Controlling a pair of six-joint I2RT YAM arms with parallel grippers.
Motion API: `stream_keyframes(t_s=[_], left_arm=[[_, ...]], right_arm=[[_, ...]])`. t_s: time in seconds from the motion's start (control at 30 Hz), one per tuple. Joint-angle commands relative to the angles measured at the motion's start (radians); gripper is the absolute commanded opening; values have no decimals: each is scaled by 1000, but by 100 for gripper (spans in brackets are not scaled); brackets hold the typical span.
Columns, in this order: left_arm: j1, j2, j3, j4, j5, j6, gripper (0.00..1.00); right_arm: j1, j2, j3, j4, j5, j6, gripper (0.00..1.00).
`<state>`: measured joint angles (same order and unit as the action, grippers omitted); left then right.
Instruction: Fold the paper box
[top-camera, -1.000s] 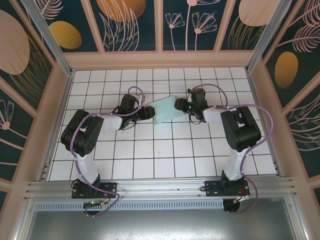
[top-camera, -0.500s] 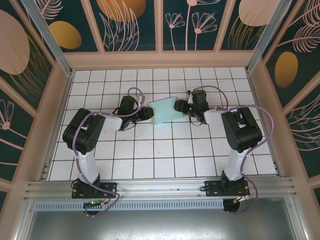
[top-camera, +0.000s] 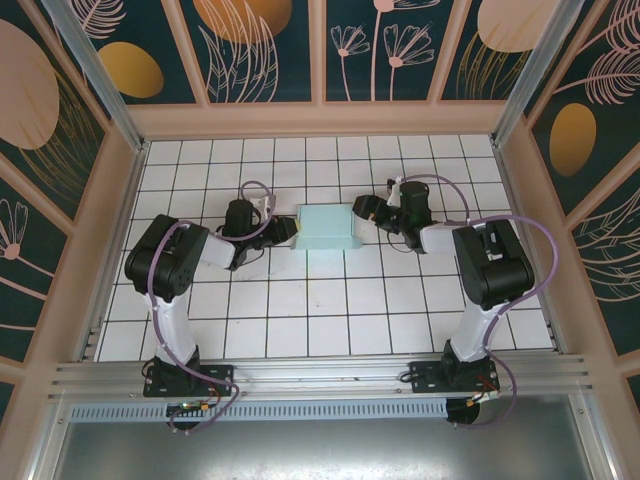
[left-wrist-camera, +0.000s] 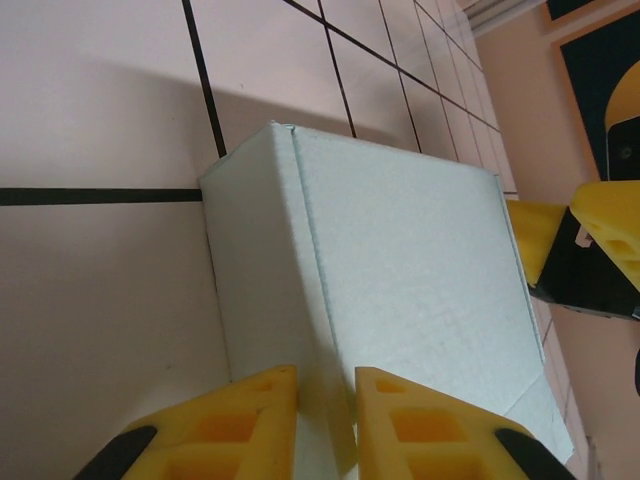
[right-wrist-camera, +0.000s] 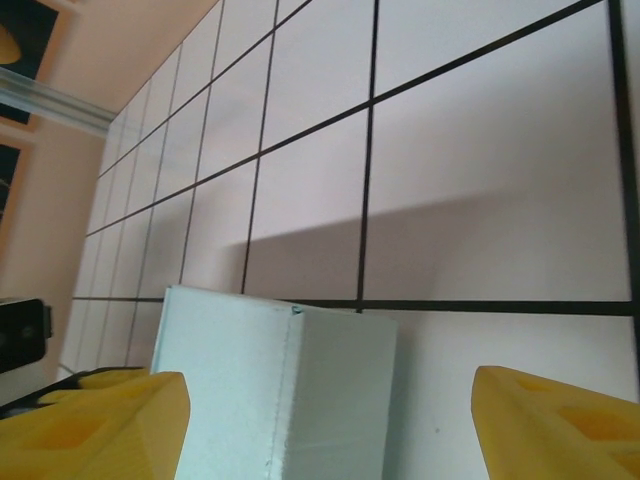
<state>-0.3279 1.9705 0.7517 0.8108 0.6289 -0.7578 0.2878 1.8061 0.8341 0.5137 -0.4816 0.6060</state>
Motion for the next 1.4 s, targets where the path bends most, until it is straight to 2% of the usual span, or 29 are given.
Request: stream_keyframes(t_s=[0.0, 0.27, 0.6, 0.73, 0.93, 1.03, 1.1, 1.17, 1.23, 1.37], left_arm=[[16, 49, -34, 34, 26, -49, 20], [18, 63, -36, 42, 28, -48, 19], [29, 76, -58, 63, 22, -42, 10], [29, 68, -55, 56, 28, -34, 14], [28, 15, -61, 30, 2, 25, 31], [29, -38, -71, 10, -42, 87, 46], [28, -88, -89, 17, -95, 120, 61], [26, -141, -106, 26, -132, 163, 72], [14, -209, -128, 26, -202, 230, 84], [-74, -367, -164, 3, -425, 469, 92]], right_arm=[[-1, 1, -26, 88, -92, 71, 75], [11, 85, -51, 200, -200, 195, 75], [43, 151, -42, 264, -260, 254, 75], [47, 159, -32, 295, -282, 282, 67], [47, 148, -30, 332, -301, 358, 50], [44, 144, -24, 339, -309, 380, 41], [42, 143, -22, 344, -317, 391, 39], [38, 135, -20, 339, -321, 391, 39], [32, 122, -22, 328, -323, 391, 38], [13, 79, -26, 290, -326, 374, 38]])
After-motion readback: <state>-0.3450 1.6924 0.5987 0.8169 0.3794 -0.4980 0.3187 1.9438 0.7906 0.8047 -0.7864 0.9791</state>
